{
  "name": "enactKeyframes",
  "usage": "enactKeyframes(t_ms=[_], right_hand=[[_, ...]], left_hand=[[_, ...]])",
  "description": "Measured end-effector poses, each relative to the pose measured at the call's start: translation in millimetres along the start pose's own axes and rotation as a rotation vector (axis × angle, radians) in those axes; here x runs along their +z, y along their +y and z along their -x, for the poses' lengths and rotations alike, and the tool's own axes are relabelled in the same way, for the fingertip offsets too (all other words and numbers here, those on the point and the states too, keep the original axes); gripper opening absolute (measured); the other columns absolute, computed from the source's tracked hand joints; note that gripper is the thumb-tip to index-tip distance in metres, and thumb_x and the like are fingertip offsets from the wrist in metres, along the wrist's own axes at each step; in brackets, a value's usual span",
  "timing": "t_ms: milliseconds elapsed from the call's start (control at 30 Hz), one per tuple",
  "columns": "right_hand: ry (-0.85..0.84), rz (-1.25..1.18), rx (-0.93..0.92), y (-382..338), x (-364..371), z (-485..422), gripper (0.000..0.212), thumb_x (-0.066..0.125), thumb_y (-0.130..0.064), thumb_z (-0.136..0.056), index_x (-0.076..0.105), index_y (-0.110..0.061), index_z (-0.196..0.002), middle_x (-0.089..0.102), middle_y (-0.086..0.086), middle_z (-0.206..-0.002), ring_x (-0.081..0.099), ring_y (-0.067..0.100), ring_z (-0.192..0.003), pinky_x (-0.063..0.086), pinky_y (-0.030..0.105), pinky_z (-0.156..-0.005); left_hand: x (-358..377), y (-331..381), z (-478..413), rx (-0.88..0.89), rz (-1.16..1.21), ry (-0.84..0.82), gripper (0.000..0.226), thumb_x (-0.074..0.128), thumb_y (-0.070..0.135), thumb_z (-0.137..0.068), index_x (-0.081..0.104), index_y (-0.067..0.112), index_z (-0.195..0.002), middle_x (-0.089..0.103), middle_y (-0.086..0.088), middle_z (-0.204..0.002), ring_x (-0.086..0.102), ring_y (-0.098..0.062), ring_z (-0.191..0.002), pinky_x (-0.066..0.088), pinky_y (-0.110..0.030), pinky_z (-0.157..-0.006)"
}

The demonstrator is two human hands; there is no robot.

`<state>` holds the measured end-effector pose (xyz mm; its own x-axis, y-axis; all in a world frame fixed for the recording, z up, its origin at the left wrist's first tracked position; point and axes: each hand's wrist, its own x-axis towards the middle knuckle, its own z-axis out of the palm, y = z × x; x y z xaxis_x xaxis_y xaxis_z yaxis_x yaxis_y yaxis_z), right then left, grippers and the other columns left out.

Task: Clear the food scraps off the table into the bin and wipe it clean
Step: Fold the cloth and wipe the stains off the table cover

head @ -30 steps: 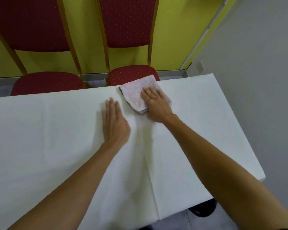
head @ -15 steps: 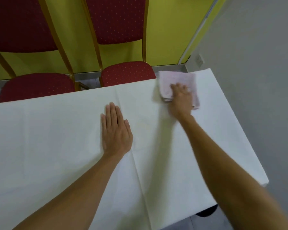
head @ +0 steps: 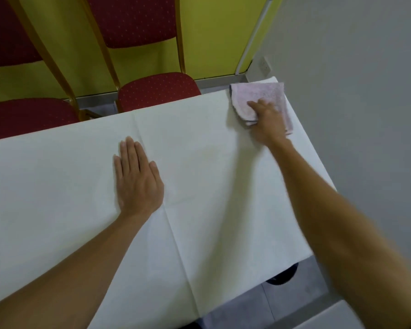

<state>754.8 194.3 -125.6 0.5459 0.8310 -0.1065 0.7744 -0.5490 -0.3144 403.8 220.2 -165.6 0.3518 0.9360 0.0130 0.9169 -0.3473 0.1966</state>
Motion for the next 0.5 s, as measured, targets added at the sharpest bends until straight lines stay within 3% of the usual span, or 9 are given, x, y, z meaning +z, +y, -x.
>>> enactKeyframes(t_ms=[33, 133, 233, 300, 367, 500], right_hand=[[0.005, 0.011, -0.015, -20, 8, 8, 0.058, 0.068, -0.014, -0.084, 0.053, -0.016, -0.141, 0.047, 0.020, -0.147, 0.041, 0.041, -0.135, 0.033, 0.047, -0.111], [0.008, -0.012, -0.281, -86, 40, 51, 0.056, 0.074, -0.014, -0.078, 0.062, -0.009, -0.132, 0.056, 0.026, -0.136, 0.050, 0.048, -0.124, 0.038, 0.052, -0.099], [-0.086, 0.003, -0.422, -105, 51, 81, 0.052, 0.062, -0.011, -0.089, 0.054, -0.019, -0.141, 0.043, 0.014, -0.153, 0.034, 0.038, -0.143, 0.025, 0.053, -0.111], [-0.101, 0.030, -0.459, -87, 39, 66, 0.055, 0.063, -0.010, -0.088, 0.054, -0.024, -0.141, 0.042, 0.009, -0.154, 0.033, 0.034, -0.144, 0.026, 0.053, -0.113], [-0.100, 0.049, -0.417, -67, 28, 44, 0.057, 0.068, -0.013, -0.087, 0.054, -0.025, -0.141, 0.042, 0.009, -0.154, 0.034, 0.033, -0.144, 0.028, 0.053, -0.115], [-0.015, 0.021, -0.100, -43, 11, 10, 0.057, 0.069, -0.016, -0.087, 0.054, -0.020, -0.141, 0.050, 0.009, -0.146, 0.039, 0.034, -0.137, 0.032, 0.048, -0.111]], left_hand=[[0, 0, 0, 0.001, 0.003, 0.001, 0.064, 0.011, 0.035, -0.103, 0.011, -0.002, -0.155, 0.007, -0.018, -0.165, 0.004, -0.030, -0.154, 0.009, -0.048, -0.124], [0, 0, 1, 0.012, -0.002, 0.013, 0.063, 0.014, 0.033, -0.103, 0.013, -0.003, -0.155, 0.009, -0.018, -0.165, 0.004, -0.031, -0.154, 0.009, -0.048, -0.124], [0, -1, 1, 0.015, 0.002, 0.022, 0.062, 0.015, 0.032, -0.103, 0.015, -0.004, -0.154, 0.009, -0.018, -0.165, 0.005, -0.030, -0.154, 0.009, -0.048, -0.124], [-1, -1, 1, 0.015, 0.001, 0.014, 0.063, 0.014, 0.033, -0.103, 0.014, -0.004, -0.154, 0.009, -0.018, -0.165, 0.005, -0.030, -0.154, 0.009, -0.048, -0.124], [0, -2, 1, 0.012, 0.001, 0.006, 0.063, 0.013, 0.034, -0.103, 0.014, -0.003, -0.155, 0.009, -0.018, -0.165, 0.004, -0.030, -0.154, 0.010, -0.048, -0.124], [0, -1, 1, 0.007, 0.005, -0.003, 0.064, 0.010, 0.035, -0.103, 0.012, -0.002, -0.155, 0.006, -0.016, -0.165, 0.002, -0.029, -0.154, 0.010, -0.049, -0.124]])
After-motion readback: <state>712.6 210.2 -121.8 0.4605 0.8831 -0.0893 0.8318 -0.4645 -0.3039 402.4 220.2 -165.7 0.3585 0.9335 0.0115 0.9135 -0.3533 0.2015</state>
